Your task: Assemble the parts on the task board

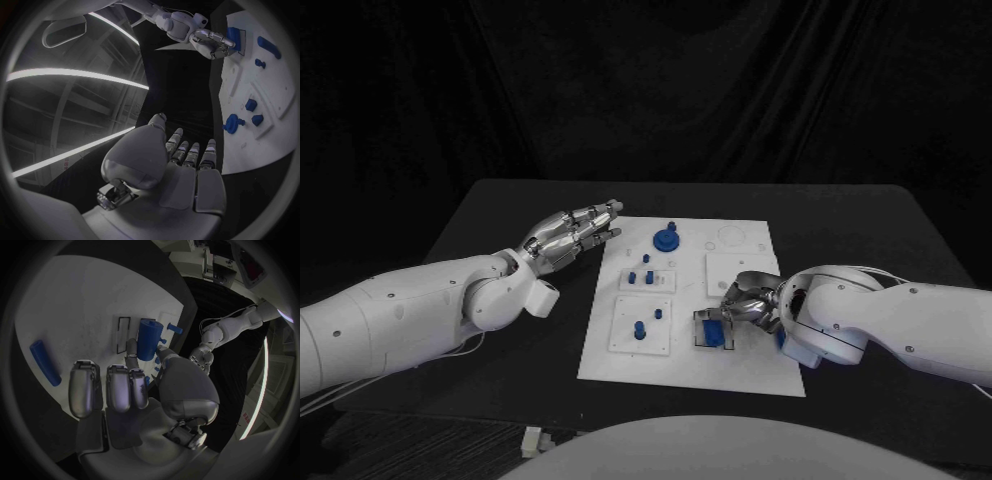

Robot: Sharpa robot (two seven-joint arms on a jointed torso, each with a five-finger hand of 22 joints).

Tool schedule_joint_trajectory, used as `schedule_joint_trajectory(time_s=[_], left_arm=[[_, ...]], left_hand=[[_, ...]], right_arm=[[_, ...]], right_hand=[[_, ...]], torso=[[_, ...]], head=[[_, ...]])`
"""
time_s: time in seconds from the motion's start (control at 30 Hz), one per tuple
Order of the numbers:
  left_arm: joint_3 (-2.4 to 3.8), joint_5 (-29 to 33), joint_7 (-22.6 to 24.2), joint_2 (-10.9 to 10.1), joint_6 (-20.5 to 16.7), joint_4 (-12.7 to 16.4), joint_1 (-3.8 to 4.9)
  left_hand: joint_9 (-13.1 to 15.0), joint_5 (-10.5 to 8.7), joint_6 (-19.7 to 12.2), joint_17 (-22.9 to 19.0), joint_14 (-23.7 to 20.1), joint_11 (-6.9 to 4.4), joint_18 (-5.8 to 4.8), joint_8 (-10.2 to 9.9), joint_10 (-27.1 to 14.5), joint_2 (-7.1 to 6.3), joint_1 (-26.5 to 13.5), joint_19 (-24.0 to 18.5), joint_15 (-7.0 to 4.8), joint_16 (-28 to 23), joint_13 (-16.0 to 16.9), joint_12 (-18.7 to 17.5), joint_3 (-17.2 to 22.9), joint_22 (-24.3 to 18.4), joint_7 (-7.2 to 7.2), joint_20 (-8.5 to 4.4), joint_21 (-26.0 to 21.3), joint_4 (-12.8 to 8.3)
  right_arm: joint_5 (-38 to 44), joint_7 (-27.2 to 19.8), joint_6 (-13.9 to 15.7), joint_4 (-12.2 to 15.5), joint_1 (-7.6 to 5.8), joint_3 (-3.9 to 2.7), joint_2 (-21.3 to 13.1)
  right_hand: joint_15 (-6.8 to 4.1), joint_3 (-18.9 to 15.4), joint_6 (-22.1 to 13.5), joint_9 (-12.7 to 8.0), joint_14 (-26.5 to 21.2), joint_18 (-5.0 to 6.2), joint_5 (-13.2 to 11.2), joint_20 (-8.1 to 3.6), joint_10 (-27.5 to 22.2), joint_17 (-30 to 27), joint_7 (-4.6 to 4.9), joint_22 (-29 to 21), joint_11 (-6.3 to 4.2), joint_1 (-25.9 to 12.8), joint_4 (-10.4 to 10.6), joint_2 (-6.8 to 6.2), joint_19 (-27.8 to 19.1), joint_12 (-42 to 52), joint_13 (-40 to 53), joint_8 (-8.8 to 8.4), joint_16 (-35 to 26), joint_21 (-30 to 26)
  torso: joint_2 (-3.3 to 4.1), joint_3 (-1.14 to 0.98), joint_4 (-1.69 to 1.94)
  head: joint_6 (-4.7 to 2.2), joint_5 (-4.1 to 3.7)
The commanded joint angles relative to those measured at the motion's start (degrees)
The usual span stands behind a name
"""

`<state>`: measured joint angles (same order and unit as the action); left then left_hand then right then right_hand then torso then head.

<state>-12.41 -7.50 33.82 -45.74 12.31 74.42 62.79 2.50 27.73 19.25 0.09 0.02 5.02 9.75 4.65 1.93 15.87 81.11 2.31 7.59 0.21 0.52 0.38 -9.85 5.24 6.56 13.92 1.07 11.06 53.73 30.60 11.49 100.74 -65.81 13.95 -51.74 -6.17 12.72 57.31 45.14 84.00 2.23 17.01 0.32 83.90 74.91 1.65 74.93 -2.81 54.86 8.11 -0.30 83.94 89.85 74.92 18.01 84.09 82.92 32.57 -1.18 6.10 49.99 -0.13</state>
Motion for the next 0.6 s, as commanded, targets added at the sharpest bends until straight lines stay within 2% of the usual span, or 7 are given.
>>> schedule_joint_trajectory(time_s=[0.03,0.2,0.23,0.3,0.37,0.47,0.6], left_arm=[[0.06,0.37,0.61,0.09,0.76,0.04,-0.09],[0.06,0.37,0.57,0.06,0.78,-0.01,-0.1],[0.06,0.37,0.56,0.06,0.8,-0.02,-0.1],[0.06,0.37,0.53,0.07,0.84,-0.04,-0.1],[0.06,0.37,0.51,0.09,0.88,-0.07,-0.11],[0.06,0.37,0.47,0.13,0.94,-0.14,-0.12],[0.06,0.37,0.41,0.13,1.02,-0.18,-0.14]], left_hand=[[0.01,-0.09,-0.2,-0.09,-0.02,0.23,0.56,0.24,-0.07,0.21,-0.5,-0.02,0.31,-0.21,0.06,0.15,0.14,-0.09,0.24,0.34,0.22,-0.24],[0.01,-0.1,-0.23,-0.09,-0.02,0.21,0.54,0.24,-0.08,0.24,-0.57,-0.02,0.42,-0.21,0.06,0.15,0.23,-0.13,0.22,0.39,0.22,-0.3],[0.01,-0.1,-0.23,-0.09,-0.02,0.21,0.54,0.24,-0.08,0.24,-0.57,-0.02,0.42,-0.21,0.06,0.15,0.23,-0.13,0.22,0.39,0.22,-0.3],[0.01,-0.1,-0.23,-0.09,-0.02,0.21,0.54,0.24,-0.08,0.24,-0.57,-0.02,0.42,-0.21,0.06,0.15,0.23,-0.13,0.22,0.39,0.22,-0.3],[0.01,-0.1,-0.23,-0.09,-0.02,0.21,0.54,0.24,-0.08,0.24,-0.57,-0.02,0.42,-0.21,0.06,0.15,0.23,-0.13,0.22,0.39,0.22,-0.3],[0.01,-0.1,-0.23,-0.09,-0.02,0.21,0.54,0.24,-0.08,0.24,-0.57,-0.02,0.42,-0.21,0.06,0.15,0.23,-0.13,0.22,0.39,0.22,-0.3],[0.0,-0.15,-0.32,-0.09,-0.02,0.22,0.53,0.22,-0.1,0.24,-0.63,-0.02,0.44,-0.21,0.05,0.14,0.26,-0.13,0.23,0.4,0.22,-0.31]], right_arm=[[0.4,1.07,-0.76,-0.22,0.26,0.09,-0.06],[0.4,1.0,-1.36,-0.28,0.28,0.09,-0.04],[0.4,0.95,-1.52,-0.3,0.28,0.09,-0.03],[0.4,0.92,-1.89,-0.34,0.28,0.09,0.01],[0.4,0.91,-2.2,-0.39,0.29,0.09,0.04],[0.4,0.88,-2.45,-0.45,0.3,0.09,0.07],[0.4,0.7,-2.28,-0.54,0.32,0.09,0.09]], right_hand=[[0.39,0.79,0.06,-0.28,3.57,-0.32,-0.63,0.33,6.1,0.57,0.28,12.51,0.49,-0.77,-0.35,-0.08,2.66,0.15,15.08,-0.34,-0.27,-0.4],[0.55,-1.07,-0.12,-1.17,3.52,-0.28,-3.97,0.48,6.1,0.23,0.48,12.46,0.68,-1.45,0.47,-1.03,2.6,0.15,15.08,-0.88,-0.4,-0.61],[0.6,-2.02,-0.22,-1.43,3.51,-0.25,-5.73,0.53,6.1,0.17,0.54,12.42,0.73,-1.89,0.78,-1.68,2.54,0.15,15.08,-1.02,-0.42,-0.74],[0.62,-2.84,-0.13,-1.64,3.53,-0.26,-7.63,0.56,6.1,0.26,0.55,12.43,0.74,-2.22,1.14,-1.98,2.56,0.15,15.08,-1.04,-0.37,-0.73],[0.64,-4.33,-0.13,-2.02,3.53,-0.25,-10.7,0.59,6.1,0.23,0.57,12.43,0.77,-2.66,1.76,-2.32,2.56,0.15,15.08,-1.09,-0.36,-0.77],[0.68,-6.03,-0.22,-2.36,3.53,-0.23,-13.57,0.62,6.1,0.23,0.62,12.41,0.82,-3.39,2.87,-2.62,2.54,0.15,15.08,-1.12,-0.32,-0.88],[0.69,-7.93,-0.35,-2.56,3.52,-0.22,-14.15,0.62,6.1,0.23,0.65,12.4,0.84,-4.65,4.54,-3.25,2.53,0.15,15.08,-1.09,-0.3,-0.93]], torso=[[0.02,-0.03,0.03],[-0.02,-0.02,-0.04],[-0.01,-0.02,-0.04],[0.0,-0.02,-0.07],[-0.01,-0.01,-0.07],[-0.01,-0.02,-0.01],[0.0,-0.03,-0.02]], head=[[0.01,0.01],[0.01,0.12],[0.01,0.09],[0.01,0.12],[0.01,0.1],[0.01,0.03],[0.01,0.09]])
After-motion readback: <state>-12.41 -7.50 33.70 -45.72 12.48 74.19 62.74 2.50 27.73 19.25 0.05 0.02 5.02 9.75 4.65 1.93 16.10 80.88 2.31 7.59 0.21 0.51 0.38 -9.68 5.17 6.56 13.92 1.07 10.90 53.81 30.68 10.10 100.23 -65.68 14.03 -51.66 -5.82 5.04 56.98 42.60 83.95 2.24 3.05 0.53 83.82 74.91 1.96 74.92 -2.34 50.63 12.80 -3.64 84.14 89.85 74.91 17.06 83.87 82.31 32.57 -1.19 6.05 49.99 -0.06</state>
